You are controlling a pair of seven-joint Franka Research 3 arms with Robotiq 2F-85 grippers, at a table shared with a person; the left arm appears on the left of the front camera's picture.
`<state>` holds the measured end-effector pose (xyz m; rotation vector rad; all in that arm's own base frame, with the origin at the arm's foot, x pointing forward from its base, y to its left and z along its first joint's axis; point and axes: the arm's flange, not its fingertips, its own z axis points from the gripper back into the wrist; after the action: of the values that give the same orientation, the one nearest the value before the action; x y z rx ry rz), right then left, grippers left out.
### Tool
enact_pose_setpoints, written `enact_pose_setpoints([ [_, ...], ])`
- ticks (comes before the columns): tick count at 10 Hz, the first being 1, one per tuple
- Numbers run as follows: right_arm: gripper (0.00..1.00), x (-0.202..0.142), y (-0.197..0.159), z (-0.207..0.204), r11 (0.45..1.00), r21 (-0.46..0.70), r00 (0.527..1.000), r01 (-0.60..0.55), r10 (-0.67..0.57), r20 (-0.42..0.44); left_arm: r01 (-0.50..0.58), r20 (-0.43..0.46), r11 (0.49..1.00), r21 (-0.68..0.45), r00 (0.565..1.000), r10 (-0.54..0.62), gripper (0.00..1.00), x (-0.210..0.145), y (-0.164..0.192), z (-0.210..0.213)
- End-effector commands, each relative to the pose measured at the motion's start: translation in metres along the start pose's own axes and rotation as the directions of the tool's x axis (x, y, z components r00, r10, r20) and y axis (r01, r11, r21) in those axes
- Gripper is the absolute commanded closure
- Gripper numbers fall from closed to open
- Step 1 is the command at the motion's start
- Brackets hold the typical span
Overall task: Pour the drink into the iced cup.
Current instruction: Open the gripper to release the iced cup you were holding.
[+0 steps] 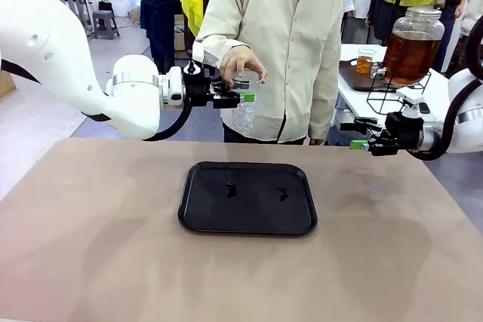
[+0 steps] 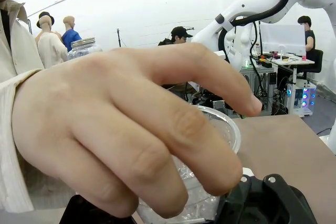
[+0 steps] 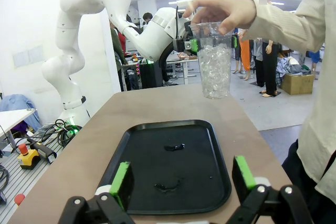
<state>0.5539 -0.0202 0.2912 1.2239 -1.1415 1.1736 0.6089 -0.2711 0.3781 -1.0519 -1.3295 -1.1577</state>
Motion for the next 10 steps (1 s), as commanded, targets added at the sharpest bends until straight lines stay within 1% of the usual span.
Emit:
enact_pose_setpoints([
  [1,0.00,0.003,0.001,-0.002,1.000,0.001,1.000,-0.005,0.005,-0.002,0.018,0.003,1.000,0.000,1.000,-0.018,0.19,0.004,-0.005,0.002],
  [3,0.00,0.003,0.001,-0.002,1.000,0.001,1.000,-0.005,0.005,-0.002,0.000,0.000,1.000,0.000,1.000,0.000,0.19,0.000,0.000,0.000],
  [4,0.00,0.003,0.001,-0.002,1.000,0.001,1.000,-0.005,0.005,-0.002,-0.002,-0.001,1.000,0.014,1.000,0.002,0.00,-0.001,0.001,0.002],
  [7,0.00,0.003,0.001,-0.002,1.000,0.001,1.000,-0.005,0.005,-0.002,-0.033,-0.003,0.999,0.008,0.999,0.033,0.00,-0.007,0.000,0.017],
  [9,0.00,0.003,0.001,-0.002,1.000,0.001,1.000,-0.005,0.005,-0.002,-0.049,-0.017,0.999,0.001,0.999,0.049,0.00,-0.014,-0.005,0.036],
  [10,0.00,0.003,0.001,-0.002,1.000,0.001,1.000,-0.005,0.005,-0.002,-0.054,-0.041,0.999,-0.009,0.998,0.053,0.00,-0.021,-0.009,0.050],
])
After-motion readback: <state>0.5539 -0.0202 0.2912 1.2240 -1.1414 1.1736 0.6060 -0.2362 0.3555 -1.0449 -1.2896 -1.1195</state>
